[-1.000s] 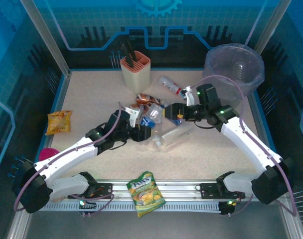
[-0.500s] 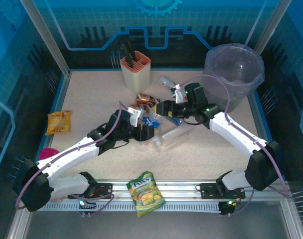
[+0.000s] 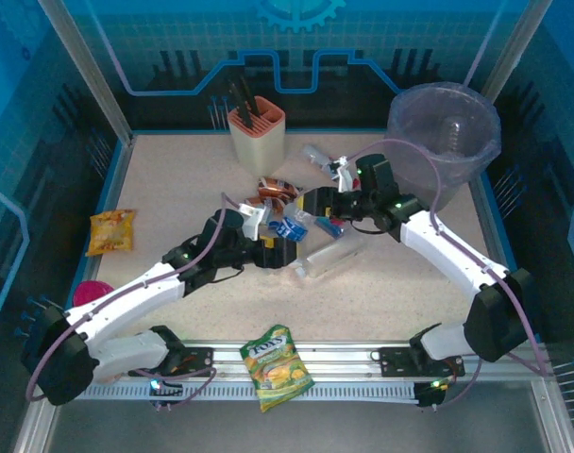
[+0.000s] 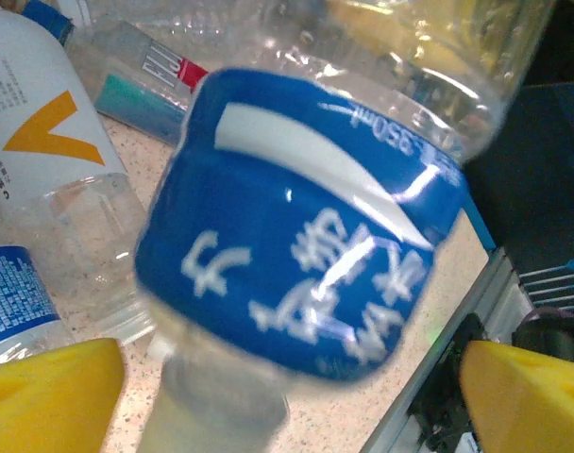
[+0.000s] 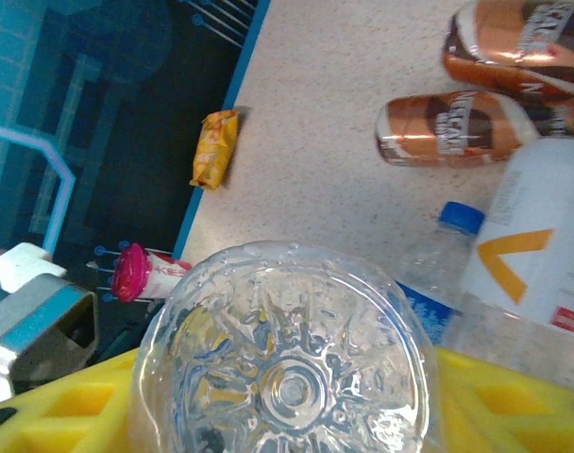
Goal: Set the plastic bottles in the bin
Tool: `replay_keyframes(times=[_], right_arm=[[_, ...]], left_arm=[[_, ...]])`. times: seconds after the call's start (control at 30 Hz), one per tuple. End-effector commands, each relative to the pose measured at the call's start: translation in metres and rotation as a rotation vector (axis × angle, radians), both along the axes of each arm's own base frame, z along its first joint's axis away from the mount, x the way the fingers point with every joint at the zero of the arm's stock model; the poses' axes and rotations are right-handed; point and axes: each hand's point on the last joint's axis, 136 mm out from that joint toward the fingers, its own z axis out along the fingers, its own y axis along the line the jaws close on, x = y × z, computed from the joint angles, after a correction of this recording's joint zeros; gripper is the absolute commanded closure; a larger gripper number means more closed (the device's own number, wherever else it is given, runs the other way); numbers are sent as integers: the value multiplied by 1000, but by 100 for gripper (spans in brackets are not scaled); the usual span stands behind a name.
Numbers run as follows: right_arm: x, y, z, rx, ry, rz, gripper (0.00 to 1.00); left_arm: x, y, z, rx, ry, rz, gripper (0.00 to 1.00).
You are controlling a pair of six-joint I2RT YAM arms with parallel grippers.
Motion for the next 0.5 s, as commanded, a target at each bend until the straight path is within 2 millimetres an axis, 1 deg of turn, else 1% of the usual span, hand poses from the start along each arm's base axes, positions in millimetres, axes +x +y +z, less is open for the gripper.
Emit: replay_keyframes(times=[0.0, 0.07, 0.13, 0.2, 0.27, 0.3, 0.37, 0.47], right_arm=[[13, -28, 59, -9, -168, -45, 44], [23, -53, 88, -48, -245, -103, 45], [30, -79, 117, -91, -321, -166, 45], [39, -110, 144, -138, -386, -244, 45], [50, -148, 170, -182, -446, -352, 45], [54, -164, 180, -194, -468, -400, 46], [64, -204, 199, -211, -505, -514, 47], [76, -258, 212, -276, -523, -679, 47]], left_arm=[[-2, 8, 13, -7, -39, 19, 1], [-3, 12, 14, 6, -45, 32, 1], [-2, 15, 11, 22, -37, 47, 1], [0, 20, 5, 43, -18, 74, 1], [1, 22, -2, 58, 0, 86, 1], [1, 22, -3, 57, 6, 87, 1], [1, 22, -5, 57, 13, 89, 1], [3, 26, -9, 65, 23, 109, 1]])
